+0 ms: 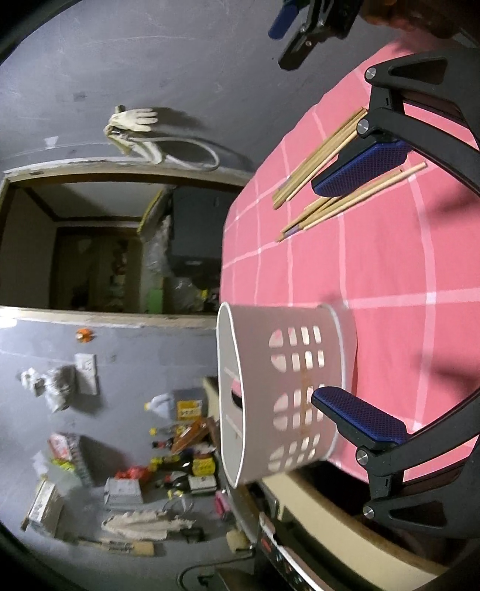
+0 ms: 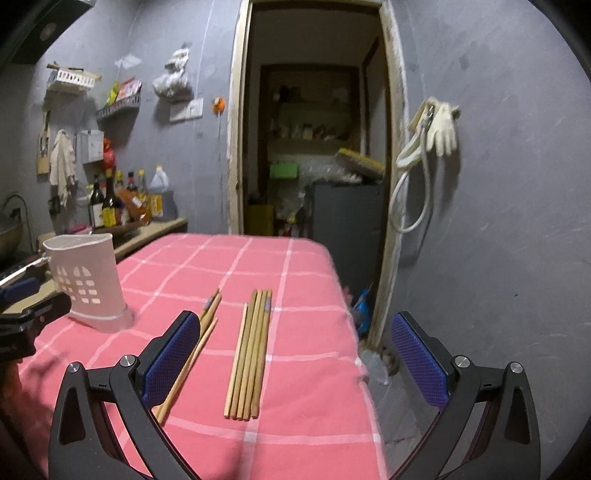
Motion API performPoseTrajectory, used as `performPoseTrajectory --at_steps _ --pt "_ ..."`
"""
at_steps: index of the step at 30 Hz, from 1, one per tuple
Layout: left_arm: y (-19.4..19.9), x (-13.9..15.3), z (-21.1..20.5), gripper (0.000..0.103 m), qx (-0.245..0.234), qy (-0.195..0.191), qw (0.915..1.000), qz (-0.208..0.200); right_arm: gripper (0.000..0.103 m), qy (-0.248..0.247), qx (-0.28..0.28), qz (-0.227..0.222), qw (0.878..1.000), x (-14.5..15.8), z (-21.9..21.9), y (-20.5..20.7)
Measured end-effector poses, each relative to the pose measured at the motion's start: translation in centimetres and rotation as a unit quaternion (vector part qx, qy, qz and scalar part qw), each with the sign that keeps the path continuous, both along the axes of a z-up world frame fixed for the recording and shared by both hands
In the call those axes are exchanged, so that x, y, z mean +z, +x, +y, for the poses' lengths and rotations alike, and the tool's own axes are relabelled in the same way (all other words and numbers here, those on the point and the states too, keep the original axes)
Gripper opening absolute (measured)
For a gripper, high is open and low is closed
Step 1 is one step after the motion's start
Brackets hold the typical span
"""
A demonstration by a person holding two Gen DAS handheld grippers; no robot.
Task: Organize utensils
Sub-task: 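Lower the left tool and grasp one wooden chopstick while the right tool grasps another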
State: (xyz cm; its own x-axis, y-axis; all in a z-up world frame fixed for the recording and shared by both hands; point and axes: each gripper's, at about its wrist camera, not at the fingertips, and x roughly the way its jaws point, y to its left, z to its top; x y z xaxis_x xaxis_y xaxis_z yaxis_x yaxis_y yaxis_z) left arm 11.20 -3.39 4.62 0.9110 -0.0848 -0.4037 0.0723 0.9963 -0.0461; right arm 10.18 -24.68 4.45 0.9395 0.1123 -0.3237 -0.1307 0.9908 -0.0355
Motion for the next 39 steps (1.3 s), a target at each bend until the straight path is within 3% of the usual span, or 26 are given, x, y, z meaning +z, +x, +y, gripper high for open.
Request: performPoseTrajectory --at_steps 6,14,19,22,28,37,39 --pt "3.0 0.0 -1.1 0.101 -0.016 -0.001 0.9986 0.05 0.103 0.005 0.023 0.056 0.998 -0.6 -0.7 2.8" --pt "6.3 -1.7 -2.8 0.1 -0.044 -0.001 0.9915 0.123 0.078 0.005 0.047 0.119 0.992 -2.0 -0.8 5.5" --pt "7.8 -3.4 -3.7 0.08 -0.074 0.001 0.982 0.174 0.051 0.005 0.063 0.165 0.984 -3.2 -0.8 6.9" --pt "8.6 -4.4 -4.0 0.068 -0.083 0.002 0.9762 0.2 0.043 0.01 0.074 0.194 0.978 -3.9 -0.7 7.9" --pt "10.5 -6.0 -4.9 0.055 -0.092 0.011 0.9636 0.251 0.037 0.008 0.095 0.223 0.97 -4.8 -0.1 8.6" --pt "11.1 -5.9 -5.7 0.053 -0.099 0.023 0.9623 0.252 0.036 0.009 0.1 0.245 0.964 -5.4 -0.4 9.4" --pt "11.5 -6.0 -6.0 0.045 -0.096 0.024 0.9623 0.253 0.036 0.011 0.1 0.248 0.964 -5.4 -0.5 9.5"
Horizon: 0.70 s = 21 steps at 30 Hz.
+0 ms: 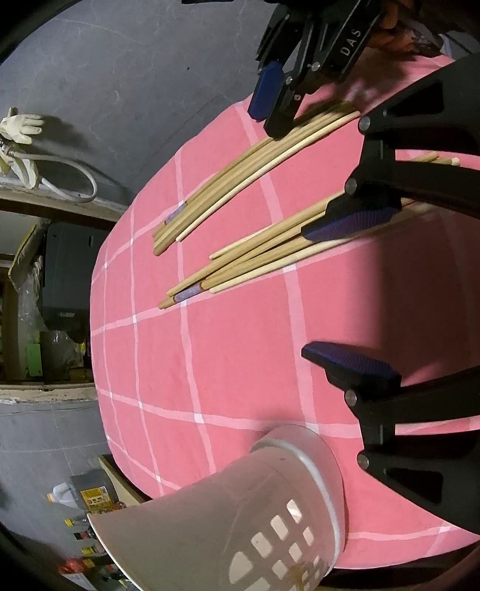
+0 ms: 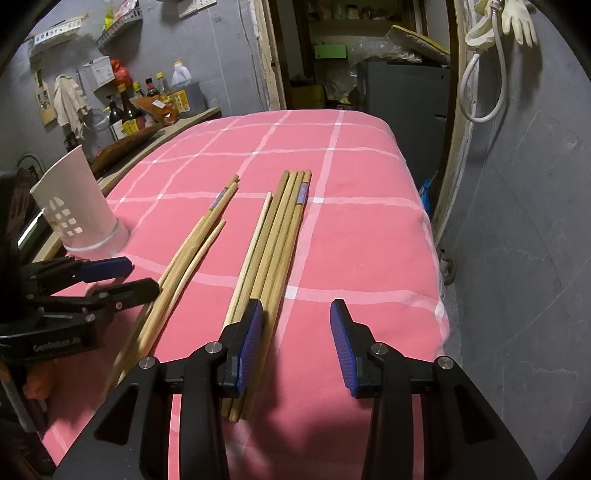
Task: Organize utensils
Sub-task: 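Lower the left tool and grasp one wooden chopstick while the right tool grasps another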
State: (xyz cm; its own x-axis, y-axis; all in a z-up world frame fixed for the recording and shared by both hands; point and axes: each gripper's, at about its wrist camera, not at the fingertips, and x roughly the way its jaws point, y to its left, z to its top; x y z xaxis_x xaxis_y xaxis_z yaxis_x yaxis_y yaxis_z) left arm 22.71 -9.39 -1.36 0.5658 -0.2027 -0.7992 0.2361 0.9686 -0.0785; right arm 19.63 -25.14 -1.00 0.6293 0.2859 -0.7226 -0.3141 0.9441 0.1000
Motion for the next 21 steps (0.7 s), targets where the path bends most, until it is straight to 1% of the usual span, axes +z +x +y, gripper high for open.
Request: performPoseTrajectory --at_steps 2,5,8,11,15,18,19,20,21 --pt "0.3 -0.2 -0.1 0.043 0.001 0.001 1.0 0.007 0.036 0.002 0.0 0.002 1.0 0.0 -0.1 0.0" --pt "0.3 -0.2 -0.1 0.042 -0.002 -0.001 1.0 0.009 0.035 0.001 0.001 0.004 1.0 -0.1 0.0 0.1" --pt "0.4 -0.4 -0.4 0.038 -0.01 0.004 0.9998 0.017 0.032 -0.001 0.005 0.008 1.0 -0.1 0.1 0.4" --pt "0.7 -0.5 -0.6 0.033 -0.011 0.003 0.9997 0.022 0.026 0.003 0.007 0.018 1.0 -0.1 0.4 1.2" --pt "1.1 -0.4 -0.3 0.028 -0.007 -0.008 0.9994 0.032 0.019 0.005 0.008 0.035 0.999 0.0 0.8 2.8" --pt "1.0 -0.3 0.1 0.022 -0.011 -0.02 0.9989 0.04 0.018 -0.006 0.009 0.048 0.999 0.1 1.1 3.8" --pt "0.9 -0.3 0.2 0.022 -0.014 -0.026 0.9986 0.043 0.018 -0.012 0.007 0.054 0.998 0.2 1.1 4.3" --pt "0.9 -0.3 0.2 0.022 -0.016 -0.028 0.9985 0.044 0.018 -0.019 0.006 0.071 0.997 -0.2 1.2 4.9" --pt "1.0 -0.3 0.2 0.022 -0.017 -0.03 0.9984 0.045 0.017 -0.018 0.008 0.076 0.997 -0.4 1.3 5.4"
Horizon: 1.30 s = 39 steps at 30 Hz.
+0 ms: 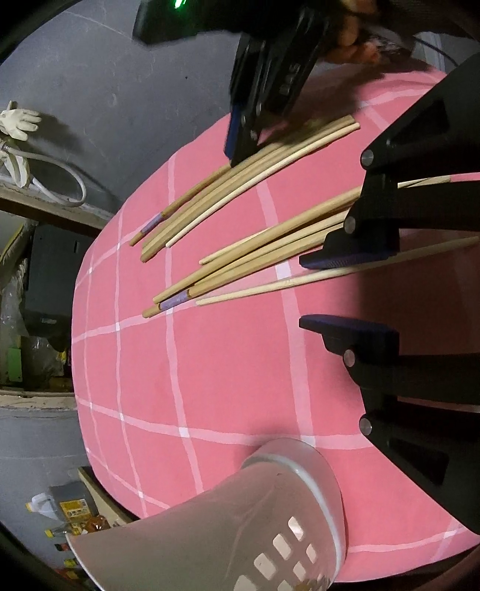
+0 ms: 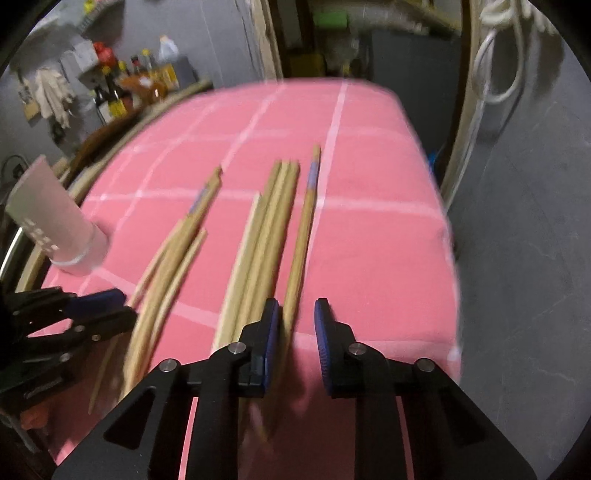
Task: Organize utensils
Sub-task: 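Lower the left tool and grasp one wooden chopstick while the right tool grasps another, then lift the held chopstick with the left tool while the right tool carries its chopstick over the white holder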
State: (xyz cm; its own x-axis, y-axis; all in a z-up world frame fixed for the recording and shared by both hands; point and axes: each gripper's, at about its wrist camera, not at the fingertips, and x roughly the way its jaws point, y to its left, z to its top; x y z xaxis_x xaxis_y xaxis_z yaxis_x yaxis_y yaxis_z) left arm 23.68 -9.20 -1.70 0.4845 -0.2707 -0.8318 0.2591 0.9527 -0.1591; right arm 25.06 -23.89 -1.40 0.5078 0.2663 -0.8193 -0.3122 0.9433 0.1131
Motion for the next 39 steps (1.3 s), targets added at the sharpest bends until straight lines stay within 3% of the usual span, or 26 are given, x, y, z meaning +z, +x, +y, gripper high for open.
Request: performPoseTrajectory --at_steps 5,8,9,12,18,24,32,36,39 --pt "0.0 0.1 -0.2 0.021 -0.01 -0.004 0.9999 0.002 0.017 -0.033 0.003 0.008 0.999 0.4 1.2 0.9" --pt "0.1 0.1 -0.1 0.008 -0.011 -0.01 0.9998 0.01 0.013 -0.016 -0.006 0.026 1.0 0.4 0.8 1.2" --pt "0.2 0.0 0.0 0.005 -0.01 -0.015 0.9997 0.014 0.008 0.0 -0.013 0.035 0.999 0.4 0.3 1.3" --pt "0.3 0.0 0.4 0.004 -0.004 -0.034 0.9991 0.026 0.005 0.075 -0.033 0.065 0.994 0.2 -1.2 1.5" --pt "-0.7 0.7 1.6 0.002 0.003 -0.058 0.998 0.025 0.005 0.217 -0.066 0.085 0.97 -0.8 -3.6 -0.4" --pt "-2.8 1.9 2.8 0.002 0.0 -0.074 0.9972 -0.013 0.005 0.295 -0.087 0.045 0.951 -0.8 -5.2 -3.7" --pt "-4.9 3.2 3.9 0.002 0.012 -0.101 0.9934 -0.053 0.005 0.307 -0.061 -0.052 0.948 2.1 -2.7 -7.2" --pt "-6.5 5.0 4.7 0.002 0.019 -0.12 0.9867 -0.109 0.005 0.322 -0.04 -0.099 0.941 3.4 -0.7 -7.9" --pt "-7.8 6.7 5.8 0.002 0.03 -0.135 0.9766 -0.165 0.005 0.327 -0.019 -0.133 0.935 4.7 1.3 -7.8"
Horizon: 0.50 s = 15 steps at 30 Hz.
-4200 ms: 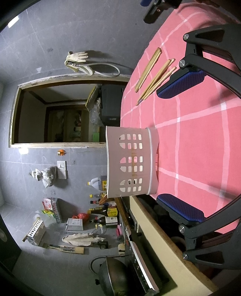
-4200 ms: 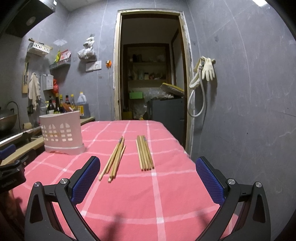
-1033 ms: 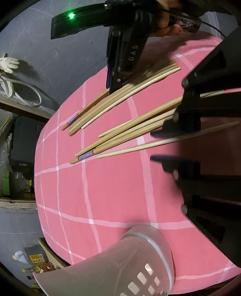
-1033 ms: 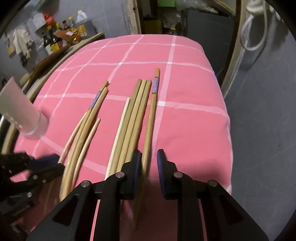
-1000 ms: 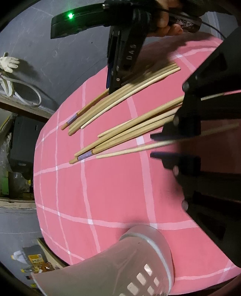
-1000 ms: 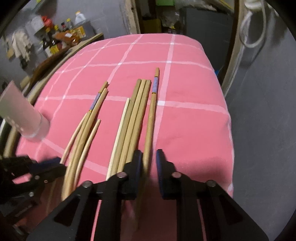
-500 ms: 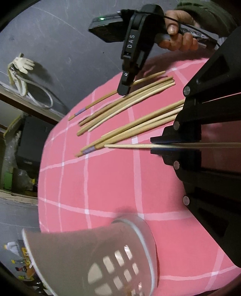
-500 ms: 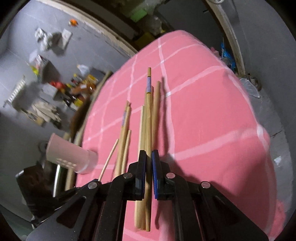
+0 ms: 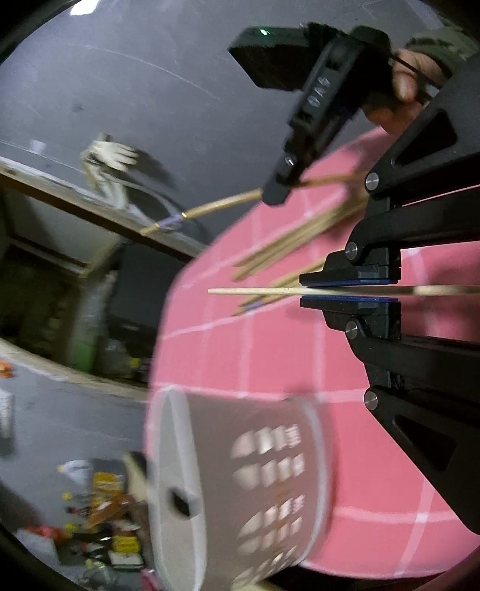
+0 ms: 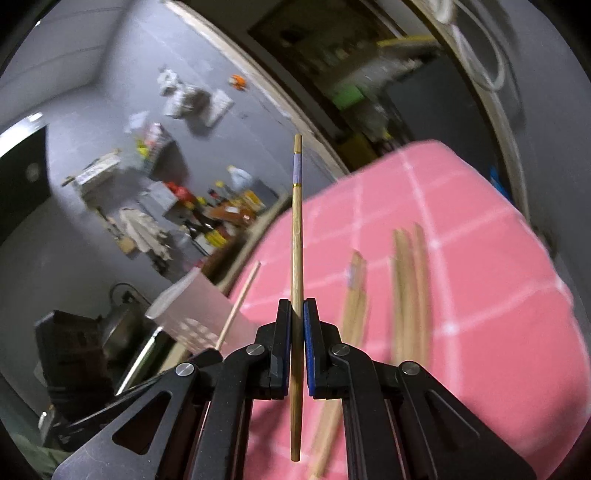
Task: Organize utensils
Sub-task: 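Lift the held chopstick with the left tool while the right tool carries its chopstick over the white holder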
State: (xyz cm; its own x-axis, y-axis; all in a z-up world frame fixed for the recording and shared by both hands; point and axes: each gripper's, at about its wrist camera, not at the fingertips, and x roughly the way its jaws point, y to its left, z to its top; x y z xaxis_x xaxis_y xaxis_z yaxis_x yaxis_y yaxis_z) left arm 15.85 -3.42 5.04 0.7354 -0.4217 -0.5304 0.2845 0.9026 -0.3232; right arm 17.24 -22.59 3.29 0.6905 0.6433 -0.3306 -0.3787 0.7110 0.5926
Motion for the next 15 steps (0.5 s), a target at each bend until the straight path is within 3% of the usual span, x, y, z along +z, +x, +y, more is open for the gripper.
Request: performPoseTrajectory --at_steps 4,8,15 --pt "-0.8 2.4 1.9 0.002 0.041 -0.011 0.9965 -0.072 0.005 0.007 0.008 -0.048 0.999 1.6 2.7 0.1" --pt "-0.8 4.3 4.9 0.002 0.081 -0.025 0.9905 -0.108 0.005 0.018 0.017 -0.089 0.996 3.1 5.8 0.7" --pt "0.8 5.2 13.1 0.002 0.179 -0.053 0.9695 -0.159 0.005 0.044 0.032 -0.144 0.988 5.6 11.4 3.3"
